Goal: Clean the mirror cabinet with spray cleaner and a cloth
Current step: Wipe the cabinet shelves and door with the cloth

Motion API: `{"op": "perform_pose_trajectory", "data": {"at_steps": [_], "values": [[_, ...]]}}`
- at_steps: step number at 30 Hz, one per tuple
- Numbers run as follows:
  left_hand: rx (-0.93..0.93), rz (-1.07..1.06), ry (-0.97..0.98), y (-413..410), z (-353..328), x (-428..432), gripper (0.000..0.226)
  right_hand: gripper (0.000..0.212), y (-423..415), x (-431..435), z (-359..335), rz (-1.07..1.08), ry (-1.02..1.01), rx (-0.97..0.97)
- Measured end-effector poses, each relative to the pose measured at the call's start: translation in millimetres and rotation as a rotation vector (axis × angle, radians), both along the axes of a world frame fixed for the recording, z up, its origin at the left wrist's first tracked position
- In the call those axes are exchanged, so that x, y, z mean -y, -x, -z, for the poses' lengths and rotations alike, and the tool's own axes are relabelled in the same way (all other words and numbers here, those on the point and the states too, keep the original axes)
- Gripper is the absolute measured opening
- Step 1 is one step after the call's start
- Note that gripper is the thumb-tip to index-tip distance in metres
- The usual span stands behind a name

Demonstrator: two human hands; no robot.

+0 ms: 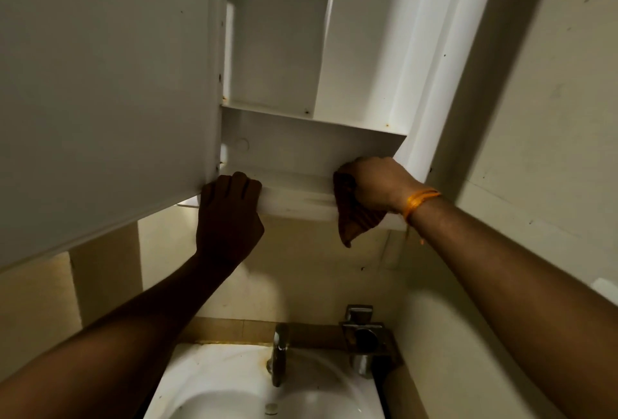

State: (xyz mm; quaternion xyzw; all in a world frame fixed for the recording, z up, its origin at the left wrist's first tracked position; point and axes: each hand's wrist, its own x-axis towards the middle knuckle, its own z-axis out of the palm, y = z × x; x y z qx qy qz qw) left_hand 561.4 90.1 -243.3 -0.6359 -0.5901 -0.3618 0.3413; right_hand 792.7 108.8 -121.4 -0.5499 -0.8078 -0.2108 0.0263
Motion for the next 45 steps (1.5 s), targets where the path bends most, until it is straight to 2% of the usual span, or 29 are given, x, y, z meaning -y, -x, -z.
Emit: {"op": "perform_pose_trajectory", "data": {"at_steps": [4,8,10,12,14,15,17,22,24,29,33,36,38,41,43,45], "values": [[-0.026,-0.001,-0.015,3,0,-1,0.031,0.037,11,-2,-11,0.028,0.065,-0.101],[-0.023,0.0,-0.03,2,2,-2,0.029,0.041,3,20,-11,-0.069,0.123,-0.22],[-0.024,0.0,-0.041,3,3,-4,0.028,0.044,-6,33,-7,-0.147,0.16,-0.38],[-0.028,0.0,-0.051,4,3,-4,0.027,0.048,-18,44,-1,-0.189,0.179,-0.65],[-0.033,-0.001,-0.066,3,3,-3,0.026,0.05,-30,53,9,-0.187,0.026,-0.86],[-0.036,-0.004,-0.068,3,3,-3,0.026,0.048,-34,56,14,-0.18,-0.12,-0.881],[-0.037,-0.007,-0.05,3,2,-2,0.027,0.041,-41,57,27,-0.137,-0.349,-0.827],[-0.013,0.002,-0.008,1,1,1,0.032,0.031,-18,49,67,0.003,-0.42,-0.486],[0.01,0.021,-0.02,-1,1,2,0.032,0.026,-10,48,67,0.031,-0.467,-0.422],[0.009,0.07,-0.014,-4,-10,4,0.023,0.02,22,48,66,0.019,-0.483,-0.462],[0.081,0.19,-0.056,-1,-13,4,0.012,0.02,94,47,77,-0.143,-0.521,-0.509],[0.068,0.306,-0.107,9,-12,10,0.015,0.015,126,43,79,-0.207,-0.517,-0.505],[-0.008,0.31,-0.039,16,-20,13,0.022,0.013,119,41,83,-0.267,-0.497,-0.489],[-0.048,0.251,0.155,23,-36,19,0.034,0.025,85,45,84,-0.306,-0.482,-0.431],[-0.039,0.228,0.232,25,-48,21,0.042,0.029,56,48,78,-0.209,-0.465,-0.424],[-0.064,0.242,0.294,28,-63,21,0.047,0.024,23,50,75,-0.064,-0.465,-0.388]]}}
